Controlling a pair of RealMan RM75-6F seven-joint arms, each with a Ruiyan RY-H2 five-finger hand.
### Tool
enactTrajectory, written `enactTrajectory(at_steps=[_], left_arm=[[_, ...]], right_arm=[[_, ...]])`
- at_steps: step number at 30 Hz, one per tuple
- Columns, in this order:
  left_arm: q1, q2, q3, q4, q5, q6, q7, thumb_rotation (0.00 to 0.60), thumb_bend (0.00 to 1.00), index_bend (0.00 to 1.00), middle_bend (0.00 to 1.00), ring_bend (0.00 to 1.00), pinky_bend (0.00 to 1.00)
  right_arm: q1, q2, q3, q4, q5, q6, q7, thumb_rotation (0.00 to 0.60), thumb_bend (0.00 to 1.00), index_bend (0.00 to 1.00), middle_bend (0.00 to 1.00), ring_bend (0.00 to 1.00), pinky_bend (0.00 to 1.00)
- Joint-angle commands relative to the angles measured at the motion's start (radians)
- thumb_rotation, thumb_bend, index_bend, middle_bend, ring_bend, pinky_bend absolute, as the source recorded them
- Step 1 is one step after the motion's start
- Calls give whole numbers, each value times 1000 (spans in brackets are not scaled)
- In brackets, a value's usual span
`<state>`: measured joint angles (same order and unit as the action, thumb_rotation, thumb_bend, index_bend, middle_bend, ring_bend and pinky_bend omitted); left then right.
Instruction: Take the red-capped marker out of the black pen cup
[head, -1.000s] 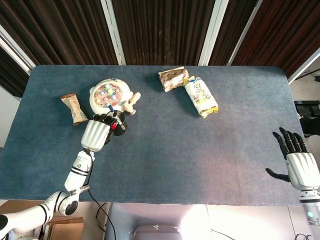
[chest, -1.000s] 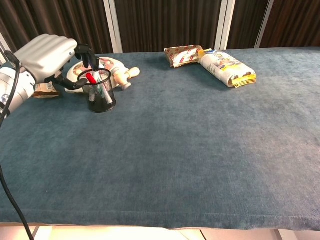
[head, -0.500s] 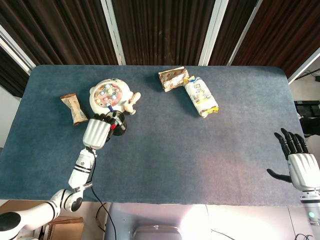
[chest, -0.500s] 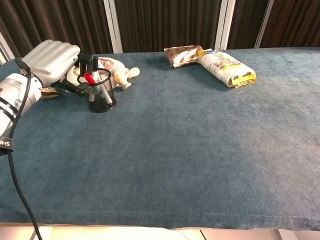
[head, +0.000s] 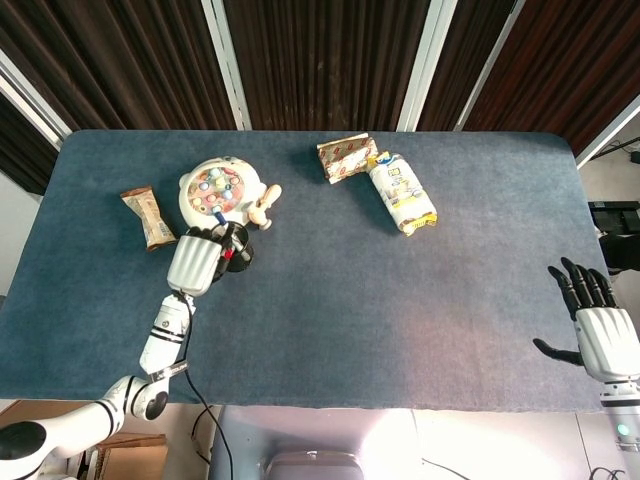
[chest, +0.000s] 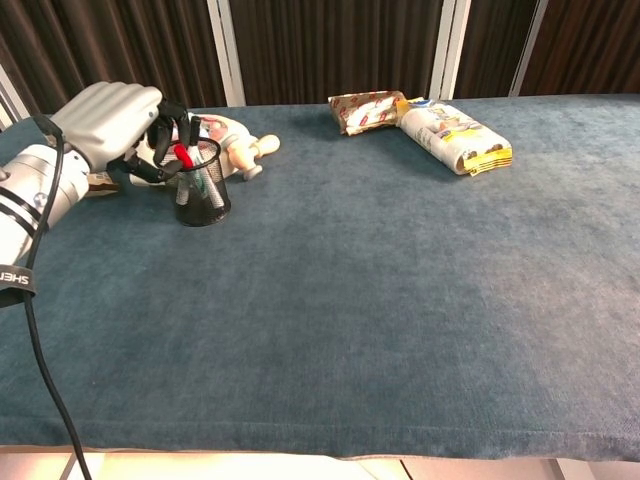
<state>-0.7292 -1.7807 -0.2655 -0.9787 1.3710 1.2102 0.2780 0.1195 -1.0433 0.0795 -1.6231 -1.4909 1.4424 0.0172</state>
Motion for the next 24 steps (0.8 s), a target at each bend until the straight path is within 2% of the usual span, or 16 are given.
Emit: enactTrajectory(at_steps=[1,4,9,19,24], left_arm=[[0,1,-2,-9,4,13,-35,600,573,664,732,571,489],[4,17,-3,-39,0,16,-48,600,609,683,749,580,493],[27,70,4,-133,15,53,-53,600,611,690,759,583,492],[129,263,33,-443,100,210,-61,600,610,691,768,586,489],[143,296,38,-508,124,234,-64,600,607,692,770,587,466]], right_arm=[[-1,0,0,1,1,1,1,600,0,0,0,0,24],[-2,0,1,2,1,4,4,600,0,0,0,0,24],[-2,0,1,4,-1,5,8,600,0,0,0,0,23],[-3,0,2,-1,-7,12,7,600,0,0,0,0,24],[-3,0,1,-3,-8,13,4,600,0,0,0,0,25]])
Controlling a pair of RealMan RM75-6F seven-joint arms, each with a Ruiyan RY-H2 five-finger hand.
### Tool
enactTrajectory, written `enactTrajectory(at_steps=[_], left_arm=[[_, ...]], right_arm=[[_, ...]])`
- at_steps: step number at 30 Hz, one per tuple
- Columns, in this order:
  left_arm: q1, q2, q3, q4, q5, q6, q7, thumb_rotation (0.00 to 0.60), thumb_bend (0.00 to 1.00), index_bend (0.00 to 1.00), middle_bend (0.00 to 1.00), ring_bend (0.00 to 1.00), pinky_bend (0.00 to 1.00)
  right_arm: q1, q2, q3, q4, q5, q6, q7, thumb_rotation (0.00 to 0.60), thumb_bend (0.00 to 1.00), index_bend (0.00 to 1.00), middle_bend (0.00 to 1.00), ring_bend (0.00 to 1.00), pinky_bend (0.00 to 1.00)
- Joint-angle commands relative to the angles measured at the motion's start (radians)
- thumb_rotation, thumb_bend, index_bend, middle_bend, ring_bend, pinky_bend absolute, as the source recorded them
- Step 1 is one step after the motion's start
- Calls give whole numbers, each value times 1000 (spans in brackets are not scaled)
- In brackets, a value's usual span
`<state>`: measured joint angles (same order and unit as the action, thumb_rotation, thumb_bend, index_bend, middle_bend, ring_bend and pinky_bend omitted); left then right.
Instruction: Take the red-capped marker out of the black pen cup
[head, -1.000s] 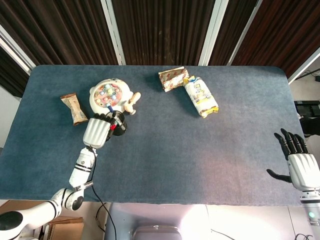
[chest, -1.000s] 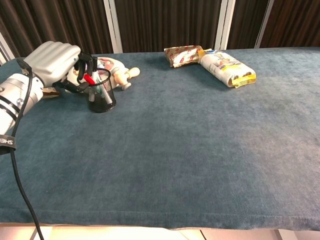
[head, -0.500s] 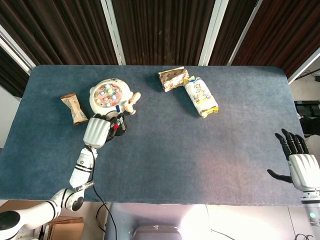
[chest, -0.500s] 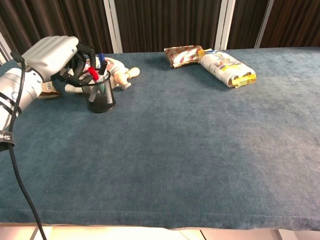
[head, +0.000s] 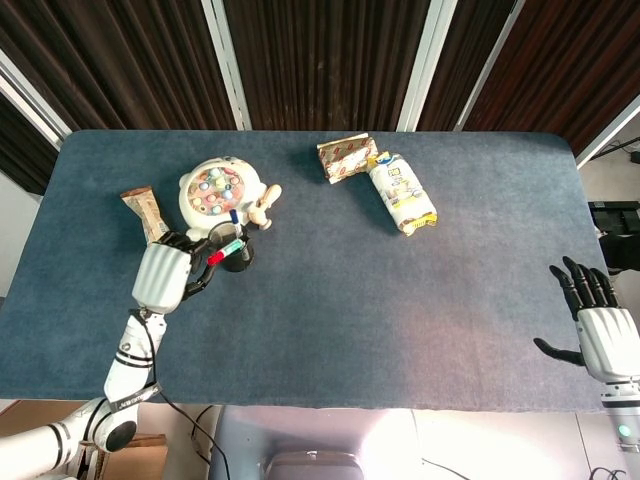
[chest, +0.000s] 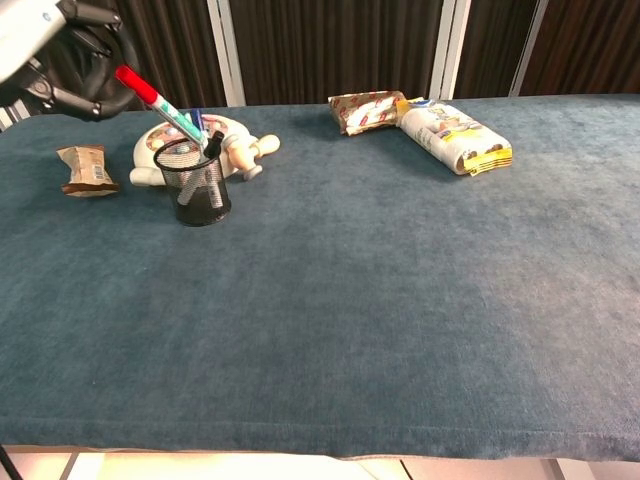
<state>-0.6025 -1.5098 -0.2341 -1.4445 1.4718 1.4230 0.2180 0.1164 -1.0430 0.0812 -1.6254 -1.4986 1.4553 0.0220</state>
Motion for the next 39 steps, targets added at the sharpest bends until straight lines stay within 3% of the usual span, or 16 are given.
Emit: enactTrajectory(at_steps=[1,3,6,12,20,23,24,25,27,30,34,39], left_arm=[[19,35,9,-72,37,29,-11,600,607,694,769,587,458],[-13,18,27,-110,88,-1,-3,600,607,695,770,587,453],[-65,-52,29,-64,98,-61,61,600,606,690,773,586,428],[-172,-256,-1,199,89,-139,125,600,607,688,777,574,308],[-248,-448,-67,504,28,-142,79,600,594,677,758,530,303],[-264,-493,-79,582,-5,-160,122,600,570,597,703,478,309],[-263,-500,-84,582,-27,-181,138,600,518,499,621,405,296],[-258,-501,-95,559,-63,-211,161,600,477,424,552,344,276],[-247,-485,-109,492,-106,-236,192,600,346,170,296,128,195],[-218,-425,-111,347,-150,-253,251,600,278,21,133,13,145],[-153,-290,-105,83,-225,-260,345,600,252,0,23,0,65],[-63,-104,-79,-173,-257,-220,379,600,247,0,6,0,41]], right_arm=[[0,0,-1,-1,-1,0,-2,600,0,0,0,0,24],[4,-3,0,-3,-2,-5,-4,600,0,0,0,0,24],[7,-4,0,-4,0,-10,-8,600,0,0,0,0,25],[9,1,0,-1,5,-17,-4,600,0,0,0,0,25],[4,2,-2,6,9,-16,6,600,0,0,0,0,24],[4,1,-2,5,7,-14,5,600,0,0,0,0,25],[4,1,-2,4,5,-13,5,600,0,0,0,0,24],[4,0,-3,4,2,-11,5,600,0,0,0,0,24],[3,1,-3,5,2,-10,5,600,0,0,0,0,25],[1,2,-2,6,7,-11,6,600,0,0,0,0,25],[-2,2,-3,8,6,-4,12,600,0,0,0,0,24],[-4,5,-4,11,12,-9,16,600,0,0,0,0,24]])
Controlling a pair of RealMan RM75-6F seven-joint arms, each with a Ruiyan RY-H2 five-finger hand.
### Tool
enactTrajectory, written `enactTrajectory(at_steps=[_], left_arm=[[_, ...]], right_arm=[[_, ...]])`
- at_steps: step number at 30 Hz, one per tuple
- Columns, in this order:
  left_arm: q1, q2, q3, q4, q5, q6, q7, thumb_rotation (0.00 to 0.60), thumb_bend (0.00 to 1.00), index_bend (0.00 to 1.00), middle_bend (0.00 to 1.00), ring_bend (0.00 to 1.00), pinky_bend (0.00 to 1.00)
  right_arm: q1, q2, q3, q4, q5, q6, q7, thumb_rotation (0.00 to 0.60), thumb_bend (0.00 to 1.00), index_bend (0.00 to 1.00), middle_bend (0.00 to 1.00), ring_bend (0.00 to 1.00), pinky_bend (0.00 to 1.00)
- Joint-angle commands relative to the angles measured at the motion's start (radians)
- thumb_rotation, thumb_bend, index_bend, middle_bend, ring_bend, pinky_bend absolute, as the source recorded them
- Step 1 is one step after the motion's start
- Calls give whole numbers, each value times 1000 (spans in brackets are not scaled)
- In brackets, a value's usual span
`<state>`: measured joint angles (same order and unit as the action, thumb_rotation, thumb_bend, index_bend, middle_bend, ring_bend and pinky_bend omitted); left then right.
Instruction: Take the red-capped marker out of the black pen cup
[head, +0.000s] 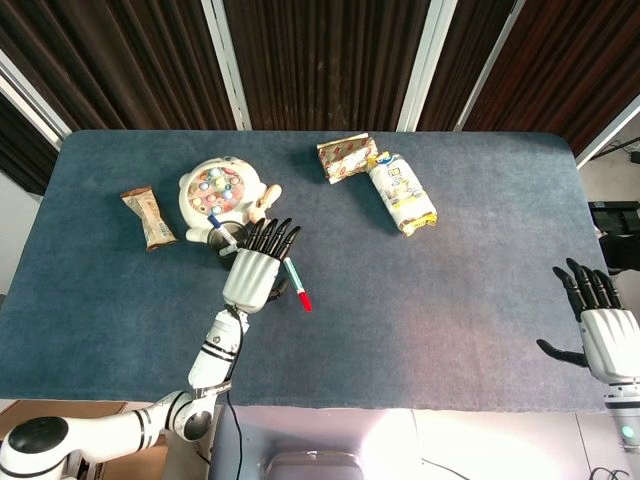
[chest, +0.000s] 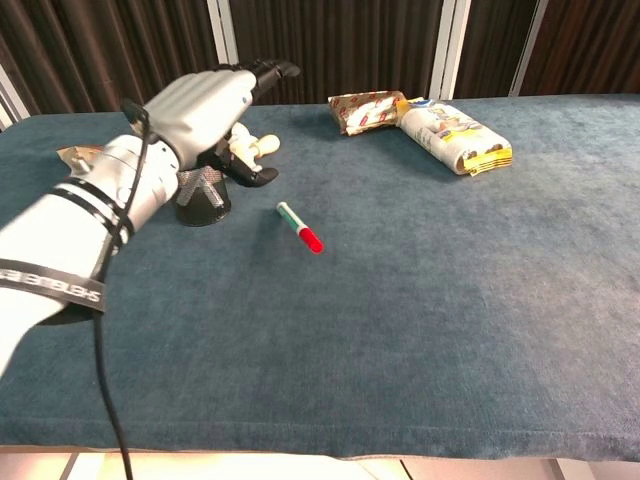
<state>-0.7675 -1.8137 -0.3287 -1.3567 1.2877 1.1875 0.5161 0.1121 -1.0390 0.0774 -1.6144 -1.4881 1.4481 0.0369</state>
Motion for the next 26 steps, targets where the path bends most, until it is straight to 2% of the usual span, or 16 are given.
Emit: enactTrajectory(at_steps=[1,4,6,10,13,21,26], left_arm=[[127,248,25,-305,-73,33,84,600,244,0,11,0,41],[198,367,53,-373,-65,89,78,600,241,0,30,0,40],[242,440,76,-382,-55,114,57,600,244,0,40,0,31],[353,581,133,-380,-54,160,-56,600,251,0,43,0,20],[430,650,182,-363,-14,212,-143,600,251,5,48,0,19],[613,713,311,-300,159,394,-369,600,251,35,50,0,9],[690,696,366,-295,209,456,-360,600,252,37,51,0,9]], right_arm=[[0,1,0,1,3,-3,3,600,0,0,0,0,24],[1,7,-3,1,7,-13,12,600,0,0,0,0,24],[2,14,-6,0,7,-23,28,600,0,0,0,0,24],[7,21,-8,16,-4,-32,76,600,0,0,0,0,24],[11,20,-8,31,-15,-33,109,600,0,0,0,0,24],[17,12,-19,56,-52,-26,165,600,0,0,0,0,24],[18,6,-24,61,-68,-18,163,600,0,0,0,0,24]])
